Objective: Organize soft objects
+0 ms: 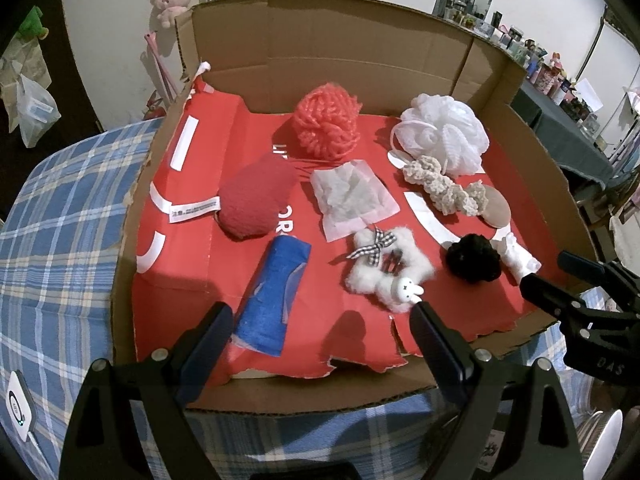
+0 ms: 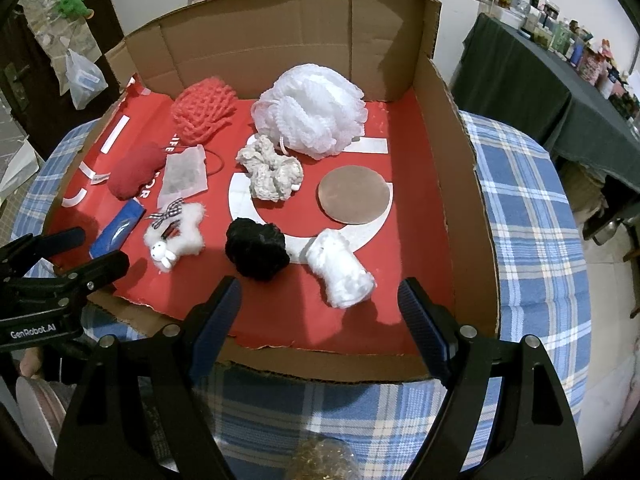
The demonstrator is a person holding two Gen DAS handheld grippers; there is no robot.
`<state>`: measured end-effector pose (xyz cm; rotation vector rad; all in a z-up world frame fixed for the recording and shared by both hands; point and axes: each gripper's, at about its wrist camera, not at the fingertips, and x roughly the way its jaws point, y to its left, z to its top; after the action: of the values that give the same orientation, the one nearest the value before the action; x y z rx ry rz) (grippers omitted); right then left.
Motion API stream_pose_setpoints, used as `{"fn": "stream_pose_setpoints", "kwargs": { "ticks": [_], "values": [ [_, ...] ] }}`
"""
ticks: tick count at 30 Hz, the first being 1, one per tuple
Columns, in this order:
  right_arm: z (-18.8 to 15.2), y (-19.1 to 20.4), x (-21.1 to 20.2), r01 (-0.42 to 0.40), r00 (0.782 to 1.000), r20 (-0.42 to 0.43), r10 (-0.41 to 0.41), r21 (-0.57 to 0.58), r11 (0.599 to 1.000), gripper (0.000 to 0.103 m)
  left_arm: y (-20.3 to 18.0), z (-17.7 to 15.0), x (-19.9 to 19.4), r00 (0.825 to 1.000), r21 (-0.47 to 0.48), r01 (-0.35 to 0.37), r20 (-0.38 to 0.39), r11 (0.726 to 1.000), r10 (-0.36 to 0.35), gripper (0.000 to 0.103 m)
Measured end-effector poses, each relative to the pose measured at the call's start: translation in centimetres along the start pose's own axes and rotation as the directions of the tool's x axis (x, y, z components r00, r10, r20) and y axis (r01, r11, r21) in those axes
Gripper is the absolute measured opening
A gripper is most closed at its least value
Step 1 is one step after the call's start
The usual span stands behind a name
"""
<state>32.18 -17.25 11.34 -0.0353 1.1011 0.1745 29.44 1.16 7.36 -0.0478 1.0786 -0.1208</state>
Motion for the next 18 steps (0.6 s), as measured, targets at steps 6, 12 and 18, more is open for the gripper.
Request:
{"fn": "stream_pose_setpoints", "kwargs": {
  "ticks": [6, 12, 18],
  "values": [
    [-0.03, 0.08, -0.02, -0.009, 1.000, 0.004, 0.009, -0.003, 1.000, 0.080, -0.08, 0.03, 0.04, 1.000, 0.005, -0.005, 0.001, 1.000, 0.005, 0.092],
    [-0.03, 0.02, 0.01, -0.016, 1.000, 0.005, 0.016, -0.001, 1.000, 0.080, -0.10, 0.01, 0.07, 1.000, 0.004, -0.006, 0.001, 1.000, 0.006, 0.092],
    [-0.05, 0.04, -0.05, -0.018, 1.000, 0.006, 0.018, 0.000, 1.000, 0.080, -0.10, 0.00, 0.09, 1.000, 0.005, -0.005, 0.001, 1.000, 0.005, 0.092]
  ]
}}
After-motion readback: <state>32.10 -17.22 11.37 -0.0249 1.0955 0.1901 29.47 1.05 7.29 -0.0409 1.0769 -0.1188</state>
